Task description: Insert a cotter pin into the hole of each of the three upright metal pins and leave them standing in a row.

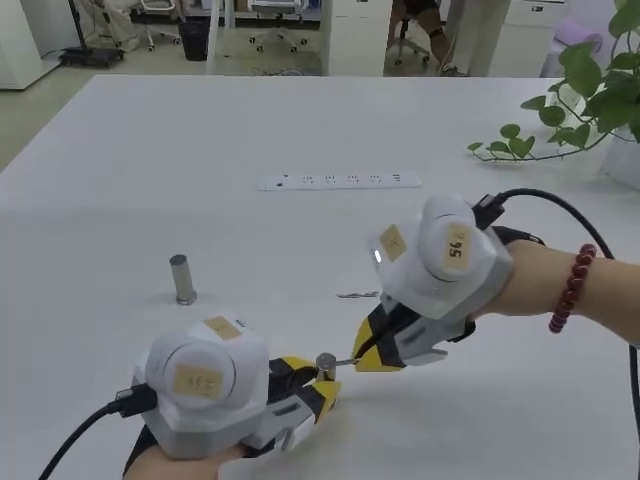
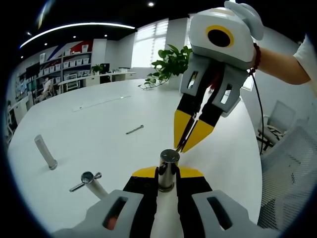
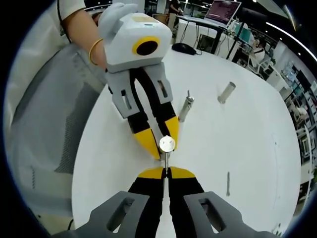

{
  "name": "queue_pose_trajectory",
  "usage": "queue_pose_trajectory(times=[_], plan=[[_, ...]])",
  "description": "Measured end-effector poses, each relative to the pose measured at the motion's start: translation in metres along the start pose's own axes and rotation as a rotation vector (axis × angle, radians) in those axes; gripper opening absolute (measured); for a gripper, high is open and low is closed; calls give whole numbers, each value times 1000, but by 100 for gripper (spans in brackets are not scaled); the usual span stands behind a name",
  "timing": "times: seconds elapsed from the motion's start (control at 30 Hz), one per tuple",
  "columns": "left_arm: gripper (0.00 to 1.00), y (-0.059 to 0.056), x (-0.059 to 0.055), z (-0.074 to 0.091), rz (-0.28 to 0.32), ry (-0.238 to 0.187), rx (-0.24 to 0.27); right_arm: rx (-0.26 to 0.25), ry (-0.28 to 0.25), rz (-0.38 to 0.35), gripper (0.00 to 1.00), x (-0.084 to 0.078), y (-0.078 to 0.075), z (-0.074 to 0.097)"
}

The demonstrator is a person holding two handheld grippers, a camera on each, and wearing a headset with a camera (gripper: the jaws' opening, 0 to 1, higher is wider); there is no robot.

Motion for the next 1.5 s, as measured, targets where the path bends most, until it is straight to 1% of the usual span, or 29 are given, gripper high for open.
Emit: queue_pose_trajectory(times=[0.27,0.57,0.67,0.73,0.8,0.9,1.1,1.23,1.5], plan=[[12,1,0,-1,9,0,-2,-1,-8,-3,4,4,-1,-3],[12,1,-1,0,43,1,-7,-2,-19,-13,4,8,-1,-5],[12,1,-1,0,42,0,-7,3,-23,-27,4,8,-1,-5],[12,0,-1,0,32,-1,-6,1,-28,-56,6,7,0,-5],[12,1,-1,0,23,-3,-5,-13,-41,-73,8,6,0,-2],[12,0,0,0,24,-3,-4,-23,-50,-91,8,3,0,1],[12,1,-1,1,19,-5,-2,-37,-49,-103,7,-1,0,5],[12,1,1,5,19,-22,-8,-42,-59,-105,6,2,0,4],[12,2,-3,9,26,-13,-11,-36,-60,-104,5,4,1,3]])
Point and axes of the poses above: the centre of the closed fingertips' face, and the gripper's own axes: z roughly backward along the fingers, y roughly to its left, x roughly out of its top, the point moved 3 cm from there along z, roughly backward along the fingers, and after that the axes turned 4 degrees about x, right-handed, at the moved point
